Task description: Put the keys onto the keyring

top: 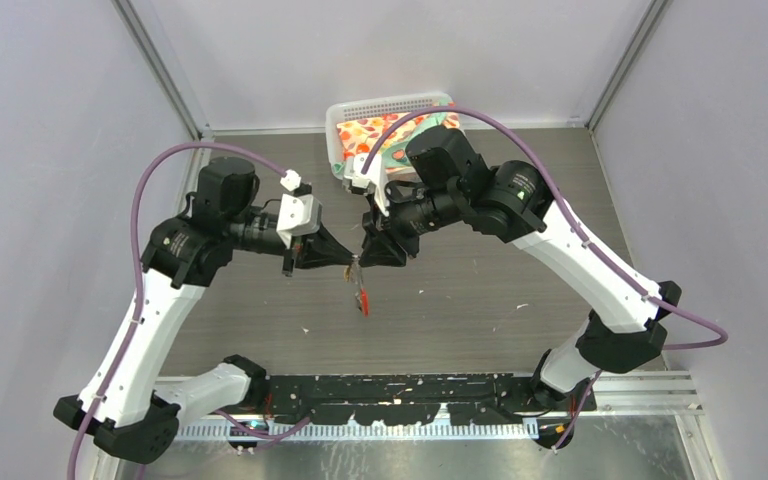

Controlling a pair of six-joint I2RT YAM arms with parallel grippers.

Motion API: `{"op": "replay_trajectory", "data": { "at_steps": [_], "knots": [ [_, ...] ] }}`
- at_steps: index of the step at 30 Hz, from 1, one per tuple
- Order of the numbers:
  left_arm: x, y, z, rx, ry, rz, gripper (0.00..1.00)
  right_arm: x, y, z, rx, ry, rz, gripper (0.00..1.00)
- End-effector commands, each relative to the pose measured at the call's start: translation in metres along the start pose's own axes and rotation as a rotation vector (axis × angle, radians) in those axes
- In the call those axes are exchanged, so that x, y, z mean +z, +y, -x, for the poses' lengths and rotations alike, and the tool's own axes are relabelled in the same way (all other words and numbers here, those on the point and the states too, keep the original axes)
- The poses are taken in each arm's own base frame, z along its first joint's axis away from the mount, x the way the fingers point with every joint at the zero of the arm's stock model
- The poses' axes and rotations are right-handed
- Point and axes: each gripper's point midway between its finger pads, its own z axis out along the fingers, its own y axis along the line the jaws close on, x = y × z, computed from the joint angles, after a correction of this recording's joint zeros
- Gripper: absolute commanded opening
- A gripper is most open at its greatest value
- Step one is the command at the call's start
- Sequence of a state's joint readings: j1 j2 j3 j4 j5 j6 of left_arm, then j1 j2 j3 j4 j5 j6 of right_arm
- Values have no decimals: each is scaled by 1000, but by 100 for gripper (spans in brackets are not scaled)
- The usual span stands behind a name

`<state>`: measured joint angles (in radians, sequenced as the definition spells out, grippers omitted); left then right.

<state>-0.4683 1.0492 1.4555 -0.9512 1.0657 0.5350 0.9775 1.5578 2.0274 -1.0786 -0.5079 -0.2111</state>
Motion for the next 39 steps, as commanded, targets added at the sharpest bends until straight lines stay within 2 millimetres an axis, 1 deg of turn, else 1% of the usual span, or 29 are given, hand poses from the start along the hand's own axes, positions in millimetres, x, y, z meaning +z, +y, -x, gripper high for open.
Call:
{"op": "replay_trajectory", "data": {
  "at_steps": [1,6,11,13,15,17,20,22,23,25,26,29,30,31,34,39],
  "knots": [
    [0,-10,16,37,-45,-49,0,-7,2,17,-37,-57,-1,38],
    [3,-9,16,27,-43,-54,1,-4,1,17,-36,-60,1,38],
    [7,-8,12,23,-35,-59,1,1,3,16,-28,-56,28,32],
    [8,-7,12,24,-35,-57,0,4,4,13,-23,-44,40,24],
    [8,-6,14,29,-39,-54,0,4,5,10,-24,-29,44,12],
    [8,-5,15,30,-41,-54,0,5,4,9,-25,-25,44,2],
    [10,-4,15,28,-40,-53,0,6,3,8,-31,-23,43,1],
    [10,-2,18,27,-47,-41,1,7,-2,8,-38,-36,18,1],
    [9,0,20,27,-52,-27,5,7,-4,9,-47,-58,0,1],
    [7,2,26,42,-63,-1,11,4,-9,13,-65,-120,-47,1],
    [6,2,29,49,-70,10,17,0,-10,18,-78,-162,-65,1],
    [1,0,31,62,-70,36,36,-13,-8,30,-116,-283,-97,1],
    [0,1,30,64,-66,48,41,-21,-4,35,-143,-333,-103,1],
    [-1,1,29,64,-62,60,43,-24,-2,39,-158,-375,-107,1],
    [-3,1,26,75,-59,82,42,-32,3,45,-188,-474,-107,1],
    [-4,15,17,106,-42,169,36,-39,14,50,-228,-576,-80,1]
  ]
}}
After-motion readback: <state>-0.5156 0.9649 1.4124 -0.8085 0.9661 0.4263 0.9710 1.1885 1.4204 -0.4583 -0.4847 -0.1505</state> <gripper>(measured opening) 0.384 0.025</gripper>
